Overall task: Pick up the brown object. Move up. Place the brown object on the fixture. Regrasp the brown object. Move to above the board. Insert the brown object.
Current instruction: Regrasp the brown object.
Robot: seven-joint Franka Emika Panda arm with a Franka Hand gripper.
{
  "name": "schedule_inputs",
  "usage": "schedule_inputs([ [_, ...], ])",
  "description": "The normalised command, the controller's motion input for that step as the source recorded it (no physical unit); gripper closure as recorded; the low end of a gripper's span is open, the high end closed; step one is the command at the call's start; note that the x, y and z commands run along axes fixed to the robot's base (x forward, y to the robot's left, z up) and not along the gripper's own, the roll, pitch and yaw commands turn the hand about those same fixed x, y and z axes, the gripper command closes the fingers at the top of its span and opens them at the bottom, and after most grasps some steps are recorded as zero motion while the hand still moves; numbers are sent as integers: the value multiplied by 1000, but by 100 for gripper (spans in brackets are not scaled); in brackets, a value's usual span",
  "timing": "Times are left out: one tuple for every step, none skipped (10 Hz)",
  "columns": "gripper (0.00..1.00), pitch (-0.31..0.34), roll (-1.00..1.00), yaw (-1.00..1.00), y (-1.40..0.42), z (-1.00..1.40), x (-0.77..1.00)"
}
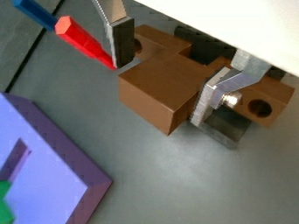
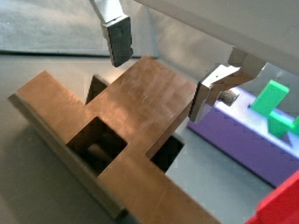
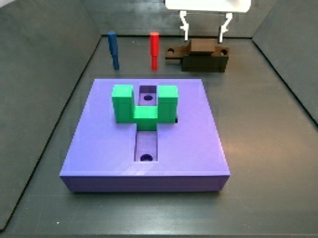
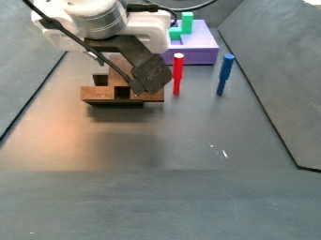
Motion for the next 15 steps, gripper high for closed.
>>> schedule_inputs([
  [0, -14, 646, 0, 69, 0, 0],
  [0, 0, 623, 0, 109, 69, 0],
  [0, -57, 560, 40, 157, 117, 0],
  [0, -171, 434, 163, 169, 206, 3],
  [0, -469, 517, 266, 137, 223, -337],
  [0, -491, 589, 303, 0, 183, 0],
  [0, -443, 746, 340, 0, 169, 31],
  [0, -269, 1000, 240, -160, 166, 43],
  [0, 0, 1000, 257, -154, 34, 0],
  [0, 183, 1000, 240, -143, 46, -106],
  [0, 437, 1000, 180, -163, 143, -54],
  [0, 440, 1000, 169, -163, 146, -20],
  [0, 426, 1000, 129, -183, 146, 0],
  [0, 391, 1000, 89, -191, 140, 6],
  [0, 383, 1000, 77, -203, 129, 46],
])
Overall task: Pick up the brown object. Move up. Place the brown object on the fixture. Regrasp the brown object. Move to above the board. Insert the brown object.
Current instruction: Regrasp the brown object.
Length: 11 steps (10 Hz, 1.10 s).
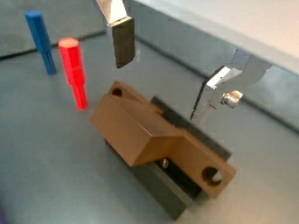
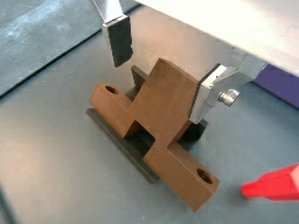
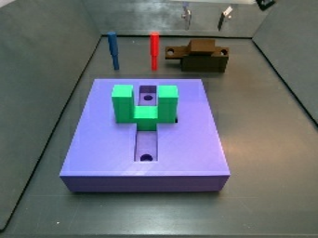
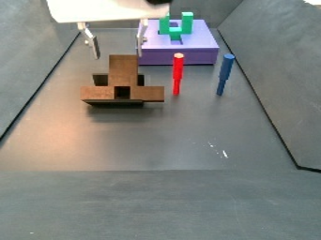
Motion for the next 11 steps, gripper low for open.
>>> schedule_inputs([
  [0, 360, 1000, 66, -214, 111, 74],
  [0, 329, 1000, 57, -226, 77, 123],
  [0, 234, 1000, 0, -286, 0, 314],
  [0, 103, 1000, 0, -380, -9, 406],
  [0, 0, 1000, -17, -386, -220, 374],
  [0, -149, 877, 0, -171, -266, 326],
  [0, -360, 749, 0, -20, -140, 37],
  [0, -243, 860, 0, 0, -63, 31],
  [0, -123, 997, 0, 0, -63, 0],
  [0, -109, 1000, 6, 0, -71, -103],
  [0, -146, 849, 57, 0, -54, -117],
])
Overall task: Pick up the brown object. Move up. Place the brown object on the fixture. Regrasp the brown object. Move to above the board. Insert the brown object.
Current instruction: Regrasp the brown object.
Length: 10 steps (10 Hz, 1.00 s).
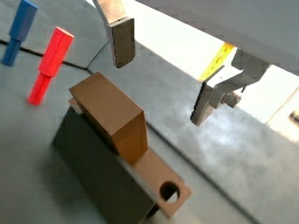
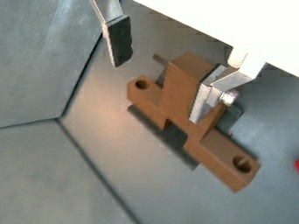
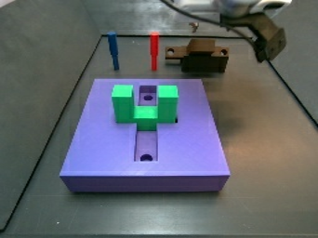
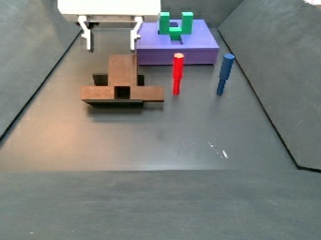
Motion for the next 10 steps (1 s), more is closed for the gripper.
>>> schedule_inputs([
  [0, -126, 531, 109, -29, 0, 0],
  [0, -11, 420, 91, -103, 0, 0],
  [0, 0, 240, 9, -106, -9, 0],
  [0, -23, 54, 0, -29, -46, -154],
  [0, -83, -186, -57, 0, 0, -234],
  [0, -120, -549, -111, 0, 0, -117],
  [0, -163, -846, -137, 57, 151, -91],
  [0, -211, -989, -169, 63, 197, -94],
  [0, -231, -763, -123, 0, 69, -66],
  [0, -220, -606, -109, 0, 0, -94],
])
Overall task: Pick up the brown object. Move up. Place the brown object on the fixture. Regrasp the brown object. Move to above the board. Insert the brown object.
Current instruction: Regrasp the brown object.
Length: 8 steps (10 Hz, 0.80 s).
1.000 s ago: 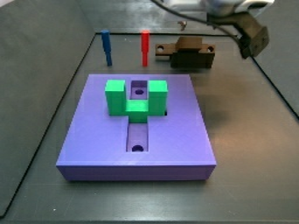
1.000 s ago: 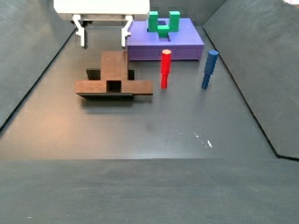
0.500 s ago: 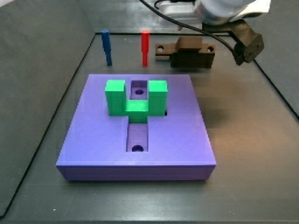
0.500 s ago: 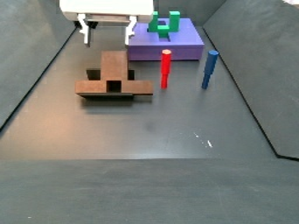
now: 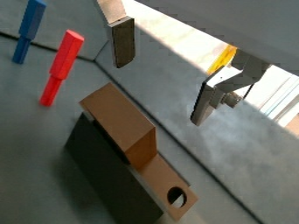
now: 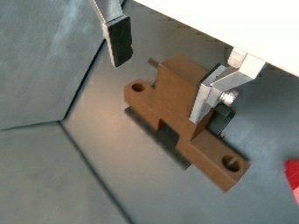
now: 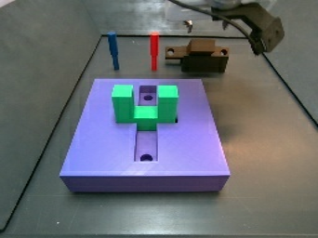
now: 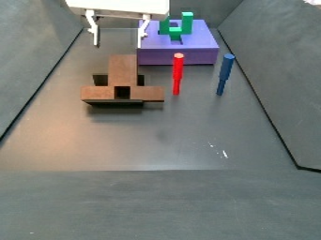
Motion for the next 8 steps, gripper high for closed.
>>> schedule_inputs([
  [0, -66, -100, -34, 0, -123, 0],
  [0, 0, 0, -63, -23, -209, 0],
  [0, 0, 43, -60, -9, -209, 0],
  [0, 0, -20, 0, 0, -60, 0],
  [0, 9, -26, 0, 0, -57, 0],
  [0, 20, -6, 0, -17, -77, 20],
  [0, 37, 0, 0, -34, -140, 114],
  [0, 51, -203, 9, 0, -86, 169],
])
